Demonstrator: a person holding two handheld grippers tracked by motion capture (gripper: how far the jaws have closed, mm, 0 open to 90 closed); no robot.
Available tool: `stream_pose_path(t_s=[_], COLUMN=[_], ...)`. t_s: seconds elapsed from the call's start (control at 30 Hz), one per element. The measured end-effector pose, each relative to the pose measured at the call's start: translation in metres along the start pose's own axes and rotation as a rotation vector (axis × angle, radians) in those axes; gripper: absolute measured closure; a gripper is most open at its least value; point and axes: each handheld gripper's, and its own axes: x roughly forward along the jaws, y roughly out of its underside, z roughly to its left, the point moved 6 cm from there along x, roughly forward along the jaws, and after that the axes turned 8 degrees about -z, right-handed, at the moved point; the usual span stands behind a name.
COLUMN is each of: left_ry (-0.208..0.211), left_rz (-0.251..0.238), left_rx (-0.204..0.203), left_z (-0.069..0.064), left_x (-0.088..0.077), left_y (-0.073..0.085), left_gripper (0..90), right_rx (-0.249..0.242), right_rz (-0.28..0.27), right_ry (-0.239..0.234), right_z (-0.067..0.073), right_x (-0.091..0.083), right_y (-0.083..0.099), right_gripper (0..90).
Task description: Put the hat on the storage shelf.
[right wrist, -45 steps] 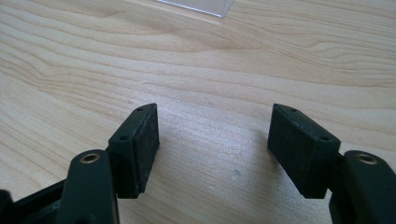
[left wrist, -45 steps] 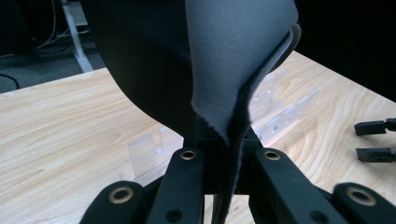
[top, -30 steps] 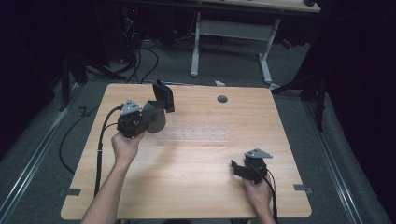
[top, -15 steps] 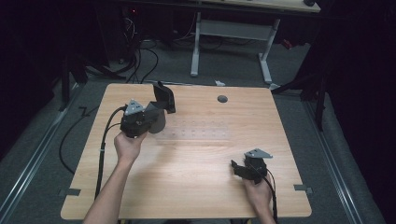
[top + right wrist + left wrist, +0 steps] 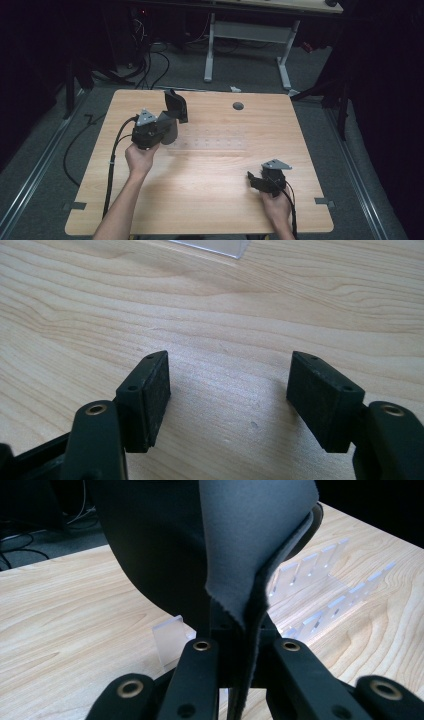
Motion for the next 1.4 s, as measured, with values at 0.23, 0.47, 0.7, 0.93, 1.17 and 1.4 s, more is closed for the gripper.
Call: stream_pose_path(t_s=[0.23,0.47,0.7,0.93,1.17,1.4], left_ry=[-0.009,-0.007,-0.005,0.002,-0.014,-0.032], left_rz=[0.011,0.022,0.04,0.062,0.037,0.03], left_rx=[-0.021,-0.031,-0.049,-0.057,-0.059,-0.06], left_z=[0.005,0.006,0.007,0.006,0.006,0.01], left_x=[-0.001,-0.004,-0.008,-0.012,-0.019,-0.033], left_y=[0.008,0.015,0.017,0.017,0.012,0.008], left_gripper=[85.6,85.3,83.7,74.8,53.3,45.0], right_rx=[-0.001,0.0,-0.001,0.0,0.0,0.0], right_rz=[0.0,0.0,0.0,0.0,0.0,0.0], right_ry=[0.0,0.0,0.0,0.0,0.0,0.0], right_z=[0.0,0.0,0.0,0.0,0.0,0.0], right_x=[0.0,0.0,0.0,0.0,0.0,0.0], right_y=[0.0,0.0,0.0,0.0,0.0,0.0], right_gripper=[34.1,34.1,34.1,34.1,34.1,34.1])
